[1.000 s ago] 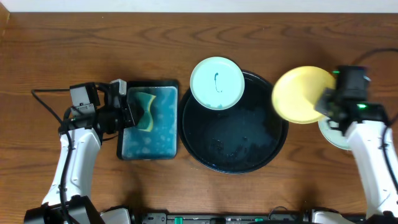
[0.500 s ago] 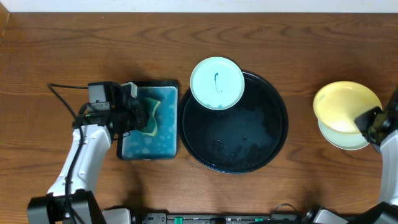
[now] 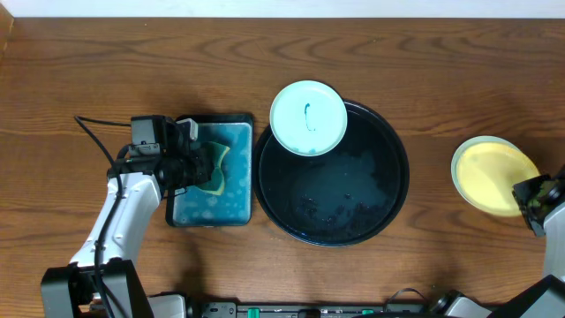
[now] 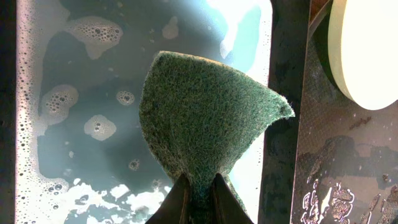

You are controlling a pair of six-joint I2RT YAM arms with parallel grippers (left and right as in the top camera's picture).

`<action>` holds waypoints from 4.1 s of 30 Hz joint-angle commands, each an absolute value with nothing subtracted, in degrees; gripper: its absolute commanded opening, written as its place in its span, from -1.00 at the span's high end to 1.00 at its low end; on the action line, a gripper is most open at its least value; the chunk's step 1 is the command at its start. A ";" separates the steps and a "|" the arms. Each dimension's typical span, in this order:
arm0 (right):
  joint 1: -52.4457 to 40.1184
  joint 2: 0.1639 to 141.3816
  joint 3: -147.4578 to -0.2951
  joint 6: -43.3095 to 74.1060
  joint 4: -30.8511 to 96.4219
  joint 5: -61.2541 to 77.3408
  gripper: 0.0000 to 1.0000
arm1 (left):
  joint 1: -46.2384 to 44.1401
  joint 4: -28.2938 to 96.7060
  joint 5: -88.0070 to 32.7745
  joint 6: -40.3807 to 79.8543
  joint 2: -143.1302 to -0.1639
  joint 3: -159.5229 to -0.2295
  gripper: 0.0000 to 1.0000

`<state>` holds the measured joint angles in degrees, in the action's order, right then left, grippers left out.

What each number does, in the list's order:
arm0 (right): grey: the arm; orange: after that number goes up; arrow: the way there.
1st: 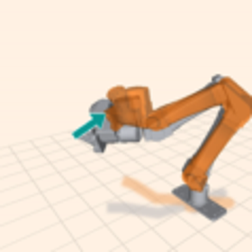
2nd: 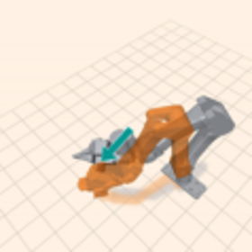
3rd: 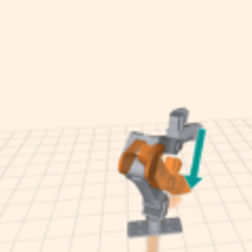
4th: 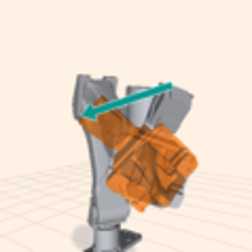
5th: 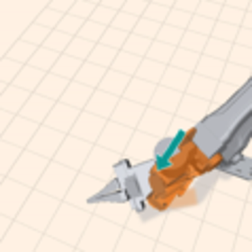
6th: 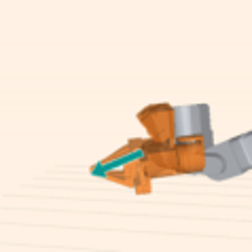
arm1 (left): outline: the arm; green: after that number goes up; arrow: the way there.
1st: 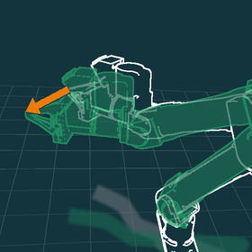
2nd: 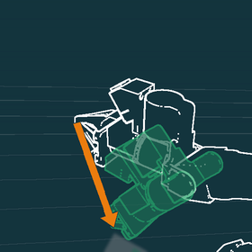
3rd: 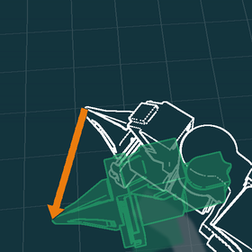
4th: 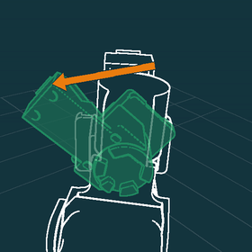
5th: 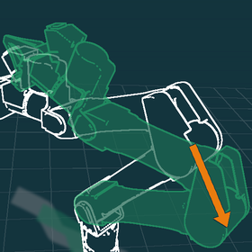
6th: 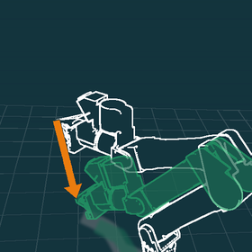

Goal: Clean dirty plates on tray and stack at the side
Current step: 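Carry yellow plate right and set it on the mint plate, right gripper, then move right gripper to the mint plate on the black tray and grasp its rim, then carry sponge with left gripper over to the mint plate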

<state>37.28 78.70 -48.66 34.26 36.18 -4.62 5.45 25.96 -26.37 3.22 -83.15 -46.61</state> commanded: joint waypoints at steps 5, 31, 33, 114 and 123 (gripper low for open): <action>36.47 78.87 -48.47 24.91 30.35 23.11 -0.02 | 5.37 25.87 -25.85 3.75 -83.18 -46.35 0.85; -2.55 91.74 -74.15 2.87 41.47 19.75 -0.15 | 5.37 26.11 -25.85 3.75 -83.18 -46.35 0.85; -4.75 93.95 -74.15 2.90 39.51 19.49 -0.12 | 5.37 26.09 -25.85 3.75 -83.18 -46.35 0.85; -13.93 115.83 -74.13 17.96 43.68 15.86 0.97 | 5.37 26.96 -25.85 3.75 -83.18 -46.35 0.85; -14.31 115.83 -74.08 17.96 47.44 15.53 0.97 | 4.62 26.24 -25.85 3.75 -83.11 -46.46 0.85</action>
